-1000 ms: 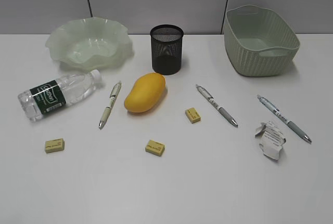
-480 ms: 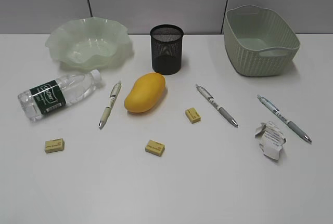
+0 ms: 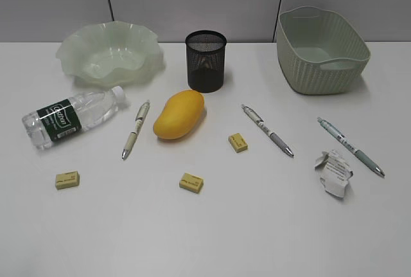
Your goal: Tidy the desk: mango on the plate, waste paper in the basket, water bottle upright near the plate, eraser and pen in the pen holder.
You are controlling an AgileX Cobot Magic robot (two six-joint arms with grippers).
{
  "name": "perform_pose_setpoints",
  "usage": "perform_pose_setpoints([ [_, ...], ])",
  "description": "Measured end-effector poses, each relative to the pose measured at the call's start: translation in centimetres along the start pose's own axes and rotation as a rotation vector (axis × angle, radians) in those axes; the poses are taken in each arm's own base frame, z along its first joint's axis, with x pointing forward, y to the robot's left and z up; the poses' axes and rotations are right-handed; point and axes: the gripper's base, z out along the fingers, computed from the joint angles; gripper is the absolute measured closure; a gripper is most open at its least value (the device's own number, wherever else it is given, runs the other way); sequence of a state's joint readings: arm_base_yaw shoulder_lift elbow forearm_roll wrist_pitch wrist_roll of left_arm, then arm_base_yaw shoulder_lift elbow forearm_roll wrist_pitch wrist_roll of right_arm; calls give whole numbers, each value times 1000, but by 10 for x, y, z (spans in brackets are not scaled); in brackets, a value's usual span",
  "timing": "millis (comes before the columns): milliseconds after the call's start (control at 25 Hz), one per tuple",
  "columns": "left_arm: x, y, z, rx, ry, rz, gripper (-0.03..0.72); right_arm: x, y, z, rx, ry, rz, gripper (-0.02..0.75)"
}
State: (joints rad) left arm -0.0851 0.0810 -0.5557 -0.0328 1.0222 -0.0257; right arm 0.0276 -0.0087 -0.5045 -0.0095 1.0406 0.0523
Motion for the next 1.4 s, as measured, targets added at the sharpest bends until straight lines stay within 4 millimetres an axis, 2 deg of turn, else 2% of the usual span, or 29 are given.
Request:
perform_pose_setpoints([
  [160,-30,-3,11,25,-5,-22,97,0,0,0,0,0,0,189],
  [320,-60,-8,33,66,35,-22,96,0,0,0,0,0,0,188],
  [520,-93,-16,64,152,80,-46,98,0,0,0,0,0,0,188],
  [680,-112,-23,94,213,162,-61,98,0,0,0,0,0,0,188],
  [800,-121,-33,123,275,246,-50,98,0,0,0,0,0,0,188],
  [960,-129,-56,146,365,319,2,100,0,0,0,-1,0,0,188],
  [1200,-129,-104,178,490,423,126,108,0,0,0,-1,0,0,188],
  [1400,-125,-129,215,495,511,188,127,0,0,0,-1,0,0,188],
])
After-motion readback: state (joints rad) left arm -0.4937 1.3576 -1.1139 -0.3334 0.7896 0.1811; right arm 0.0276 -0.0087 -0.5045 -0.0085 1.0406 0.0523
